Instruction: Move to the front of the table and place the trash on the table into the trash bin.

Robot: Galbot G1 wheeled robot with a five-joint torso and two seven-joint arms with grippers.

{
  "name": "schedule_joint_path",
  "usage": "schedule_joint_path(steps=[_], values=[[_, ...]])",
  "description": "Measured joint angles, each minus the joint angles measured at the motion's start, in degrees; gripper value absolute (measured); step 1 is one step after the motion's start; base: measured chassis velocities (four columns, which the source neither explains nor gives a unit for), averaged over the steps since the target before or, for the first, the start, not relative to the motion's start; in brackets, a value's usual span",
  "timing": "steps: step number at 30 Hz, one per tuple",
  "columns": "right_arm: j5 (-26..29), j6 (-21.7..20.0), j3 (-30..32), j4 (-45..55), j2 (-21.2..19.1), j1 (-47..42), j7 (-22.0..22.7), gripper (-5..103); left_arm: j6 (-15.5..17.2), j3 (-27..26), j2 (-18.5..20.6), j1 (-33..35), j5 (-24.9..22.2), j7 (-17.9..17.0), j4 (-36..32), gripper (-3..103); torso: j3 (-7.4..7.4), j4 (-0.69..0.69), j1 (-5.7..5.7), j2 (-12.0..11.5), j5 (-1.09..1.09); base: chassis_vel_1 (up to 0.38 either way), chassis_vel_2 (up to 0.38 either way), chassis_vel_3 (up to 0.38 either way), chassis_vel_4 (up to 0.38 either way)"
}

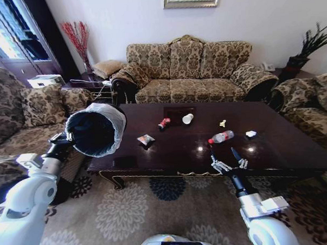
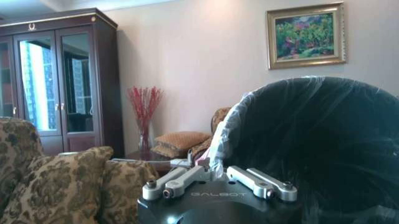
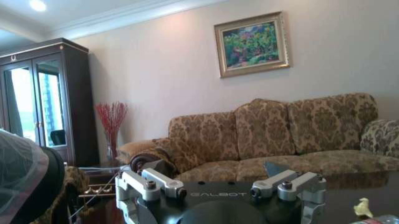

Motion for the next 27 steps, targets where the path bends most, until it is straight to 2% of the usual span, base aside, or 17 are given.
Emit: schedule_joint_path(steps=[3, 9, 17, 27], values=[[0.0, 0.0, 0.0, 0.0, 0.0, 0.0, 0.0, 100, 0.0, 0.0, 0.0, 0.0, 0.0, -0.1, 0.0, 2, 0.00, 0.01, -0.01, 0.0, 0.00, 0.107, 0.122, -0.081, -0.098], [0.0, 0.0, 0.0, 0.0, 0.0, 0.0, 0.0, 100, 0.0, 0.0, 0.0, 0.0, 0.0, 0.0, 0.0, 2, 0.00, -0.03, 0.00, 0.0, 0.13, -0.009, -0.004, 0.005, 0.006], [0.0, 0.0, 0.0, 0.0, 0.0, 0.0, 0.0, 100, 0.0, 0.0, 0.0, 0.0, 0.0, 0.0, 0.0, 2, 0.00, -0.01, 0.00, 0.0, 0.00, -0.024, -0.019, 0.024, 0.008], [0.0, 0.0, 0.0, 0.0, 0.0, 0.0, 0.0, 100, 0.0, 0.0, 0.0, 0.0, 0.0, 0.0, 0.0, 2, 0.00, -0.02, 0.00, 0.0, 0.06, 0.000, 0.000, 0.000, 0.000]])
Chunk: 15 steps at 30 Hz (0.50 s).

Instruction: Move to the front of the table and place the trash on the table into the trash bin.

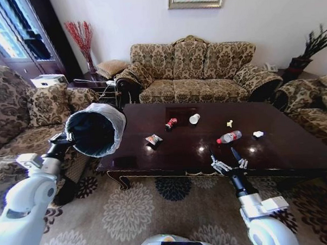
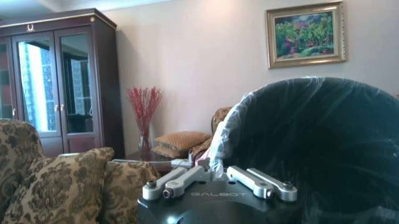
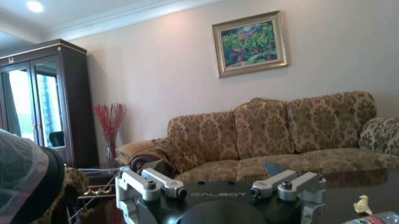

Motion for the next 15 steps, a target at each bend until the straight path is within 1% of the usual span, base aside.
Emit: schedule_joint_path(steps=[4, 6, 11, 15], values=[[0.0, 0.0, 0.0, 0.0, 0.0, 0.0, 0.0, 100, 0.0, 0.0, 0.0, 0.0, 0.0, 0.0, 0.0, 2, 0.00, 0.00, 0.00, 0.0, 0.00, 0.053, 0.068, -0.059, -0.081], [0.0, 0.0, 0.0, 0.0, 0.0, 0.0, 0.0, 100, 0.0, 0.0, 0.0, 0.0, 0.0, 0.0, 0.0, 2, 0.00, 0.00, 0.00, 0.0, 0.00, 0.113, 0.138, -0.148, -0.112], [0.0, 0.0, 0.0, 0.0, 0.0, 0.0, 0.0, 100, 0.0, 0.0, 0.0, 0.0, 0.0, 0.0, 0.0, 2, 0.00, 0.02, 0.00, 0.0, 0.00, 0.187, 0.198, -0.196, -0.174], [0.0, 0.0, 0.0, 0.0, 0.0, 0.0, 0.0, 100, 0.0, 0.0, 0.0, 0.0, 0.0, -0.1, 0.0, 2, -0.01, 0.02, -0.01, 0.0, -0.08, 0.157, 0.152, -0.143, -0.158]])
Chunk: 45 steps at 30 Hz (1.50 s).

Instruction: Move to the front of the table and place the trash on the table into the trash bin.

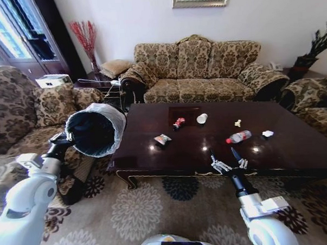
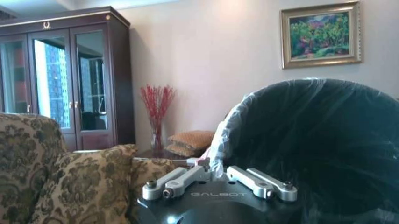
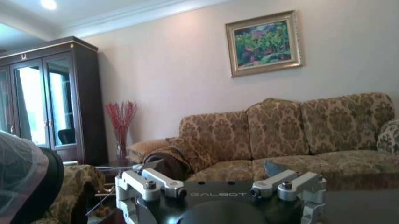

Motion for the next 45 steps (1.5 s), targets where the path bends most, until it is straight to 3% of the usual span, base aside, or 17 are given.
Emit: schedule_joint_path(steps=[8, 32, 45], values=[[0.0, 0.0, 0.0, 0.0, 0.0, 0.0, 0.0, 100, 0.0, 0.0, 0.0, 0.0, 0.0, 0.1, 0.0, 2, 0.00, -0.03, 0.00, 0.0, 0.14, 0.018, 0.012, -0.014, -0.025], [0.0, 0.0, 0.0, 0.0, 0.0, 0.0, 0.0, 100, 0.0, 0.0, 0.0, 0.0, 0.0, 0.1, 0.0, 2, 0.03, -0.04, 0.05, 0.0, 0.08, -0.141, 0.124, 0.126, -0.121], [0.0, 0.0, 0.0, 0.0, 0.0, 0.0, 0.0, 100, 0.0, 0.0, 0.0, 0.0, 0.0, 0.1, 0.0, 2, -0.01, -0.01, -0.02, 0.0, 0.05, -0.017, 0.012, 0.008, -0.006]])
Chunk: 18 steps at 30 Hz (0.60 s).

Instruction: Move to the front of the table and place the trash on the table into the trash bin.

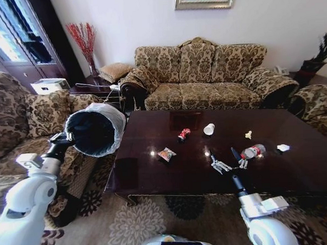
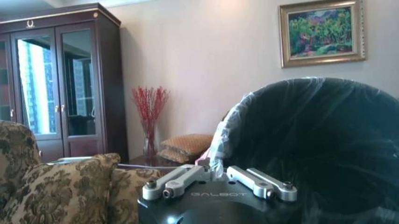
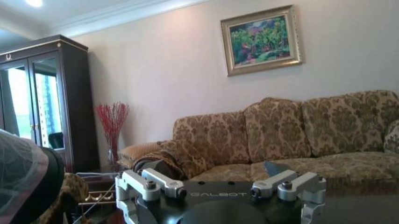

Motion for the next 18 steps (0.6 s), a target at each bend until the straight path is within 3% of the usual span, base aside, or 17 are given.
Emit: schedule_joint_path(steps=[11, 15, 16, 18], values=[[-0.1, -0.1, -0.1, 0.0, -0.1, 0.1, 0.1, 100, 0.0, 0.0, 0.0, 0.0, 0.0, 0.0, 0.0, 2, 0.01, -0.01, 0.03, 0.0, 0.00, 0.000, 0.000, 0.000, 0.000], [-3.7, -4.1, -2.9, 1.2, -2.0, 3.2, 2.8, 100, 0.0, 0.0, 0.0, 0.0, 0.0, 0.0, 0.0, 2, 0.01, -0.03, 0.03, 0.0, 0.01, 0.000, 0.000, 0.000, 0.000], [-6.8, -7.4, -5.2, 2.3, -3.7, 6.0, 5.1, 100, 0.0, 0.0, 0.0, 0.0, 0.0, 0.0, 0.0, 2, 0.01, 0.01, 0.03, 0.0, 0.03, 0.000, 0.000, 0.000, 0.000], [-8.2, -8.9, -6.2, 2.9, -4.5, 7.2, 6.1, 100, 0.0, 0.0, 0.0, 0.0, 0.0, 0.0, 0.0, 2, 0.01, 0.07, 0.03, 0.0, 0.03, 0.000, 0.000, 0.000, 0.000]])
